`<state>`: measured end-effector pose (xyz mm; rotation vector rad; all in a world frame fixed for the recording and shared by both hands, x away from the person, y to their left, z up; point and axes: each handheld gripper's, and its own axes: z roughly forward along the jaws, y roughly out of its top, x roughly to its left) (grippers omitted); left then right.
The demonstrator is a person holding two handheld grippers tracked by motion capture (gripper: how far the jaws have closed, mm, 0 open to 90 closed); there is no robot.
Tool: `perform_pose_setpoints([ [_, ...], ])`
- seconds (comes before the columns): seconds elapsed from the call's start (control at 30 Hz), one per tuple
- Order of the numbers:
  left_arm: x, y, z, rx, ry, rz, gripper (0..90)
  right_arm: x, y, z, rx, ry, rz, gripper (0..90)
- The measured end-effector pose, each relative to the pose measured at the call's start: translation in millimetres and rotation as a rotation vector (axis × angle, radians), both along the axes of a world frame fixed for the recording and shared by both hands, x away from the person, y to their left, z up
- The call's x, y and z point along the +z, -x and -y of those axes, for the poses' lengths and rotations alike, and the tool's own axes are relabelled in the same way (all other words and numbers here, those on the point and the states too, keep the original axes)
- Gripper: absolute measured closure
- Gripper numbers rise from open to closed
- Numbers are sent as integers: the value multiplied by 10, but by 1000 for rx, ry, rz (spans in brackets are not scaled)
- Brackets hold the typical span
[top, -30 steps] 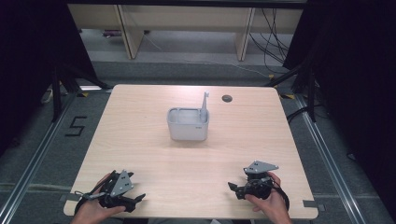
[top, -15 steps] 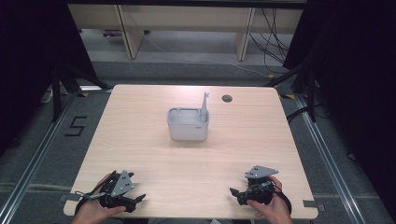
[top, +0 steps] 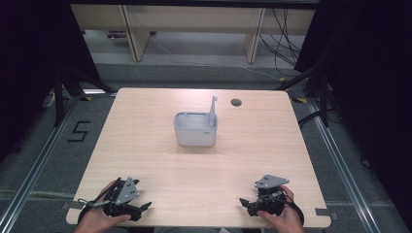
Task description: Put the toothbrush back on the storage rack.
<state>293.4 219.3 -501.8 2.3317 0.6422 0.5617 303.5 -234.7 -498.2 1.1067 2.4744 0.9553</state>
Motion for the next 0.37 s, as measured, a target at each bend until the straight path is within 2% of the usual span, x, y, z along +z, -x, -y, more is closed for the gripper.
perform_pose_setpoints([
  [0.1,3,1,0,0,2,0,163,-4,-1,7,-1,-1,5,173],
  [0.17,2,-1,0,1,0,1,163,-2,4,9,-7,-3,-7,172],
  [0.2,2,-1,0,0,-1,1,163,-1,13,6,-16,-5,-27,172],
  [0.3,1,1,1,0,2,-1,163,-7,14,5,-14,-3,-26,172],
  [0.37,10,-6,-10,-3,-15,3,163,-4,13,4,-15,-6,-27,171],
])
